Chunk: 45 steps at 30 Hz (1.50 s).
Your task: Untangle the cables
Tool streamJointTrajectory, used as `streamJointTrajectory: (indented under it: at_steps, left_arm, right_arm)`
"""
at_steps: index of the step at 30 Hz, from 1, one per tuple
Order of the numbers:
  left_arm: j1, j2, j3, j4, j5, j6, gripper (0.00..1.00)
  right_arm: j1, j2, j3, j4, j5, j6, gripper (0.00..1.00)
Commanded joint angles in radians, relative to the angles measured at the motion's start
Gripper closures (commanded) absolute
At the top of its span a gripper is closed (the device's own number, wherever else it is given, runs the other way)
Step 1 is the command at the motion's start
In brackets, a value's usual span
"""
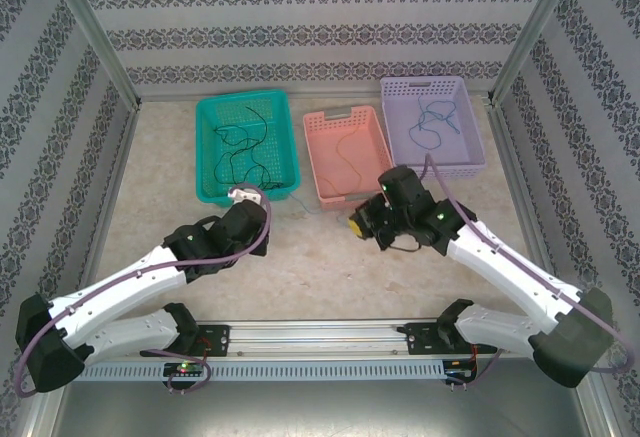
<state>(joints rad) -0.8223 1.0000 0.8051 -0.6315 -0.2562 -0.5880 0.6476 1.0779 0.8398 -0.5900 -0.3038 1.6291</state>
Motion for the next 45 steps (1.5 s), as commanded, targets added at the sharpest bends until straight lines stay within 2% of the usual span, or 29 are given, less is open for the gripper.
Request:
streamJointTrajectory:
  at_steps: [1,4,11,22,32,34,38,41,45]
  left_arm:
    - [0.005,0.012,0.016,-0.01,0.15,0.038,1.0]
    - [-0.011,0.087,0.004,0.033,0.247,-0.003,1.0]
    - [-0.078,0.238,0.02,0.072,0.274,-0.07,1.0]
    - [-0.093,0.261,0.046,0.063,0.274,-0.036,1.0]
    - [-0.093,0.262,0.046,0.064,0.27,-0.035,1.0]
    - [-0.093,0.262,0.045,0.065,0.27,-0.034,1.0]
    - [-0.092,0.267,0.049,0.067,0.273,-0.03,1.0]
    - [-0.093,0.27,0.052,0.067,0.273,-0.028,1.0]
    - [-0.094,0.272,0.052,0.069,0.275,-0.027,1.0]
  right_arm:
    - [-0.008,-0.027,-0.188,-0.011,-0.004,-0.042,1.0]
    - [-0.012,0.019,-0.286,0.095,0.011,-0.016,1.0]
    - [-0.027,0.171,-0.29,0.149,0.015,-0.022,1.0]
    - [-0.049,0.224,-0.277,0.175,-0.017,0.021,0.99]
    - [-0.049,0.226,-0.282,0.192,-0.038,0.061,0.86]
    - [-0.049,0.224,-0.28,0.193,-0.04,0.065,0.86]
    - [-0.049,0.215,-0.28,0.193,-0.039,0.073,0.86]
    - [-0.05,0.208,-0.281,0.185,-0.034,0.074,0.98]
    - [-0.049,0.195,-0.285,0.185,-0.034,0.082,0.98]
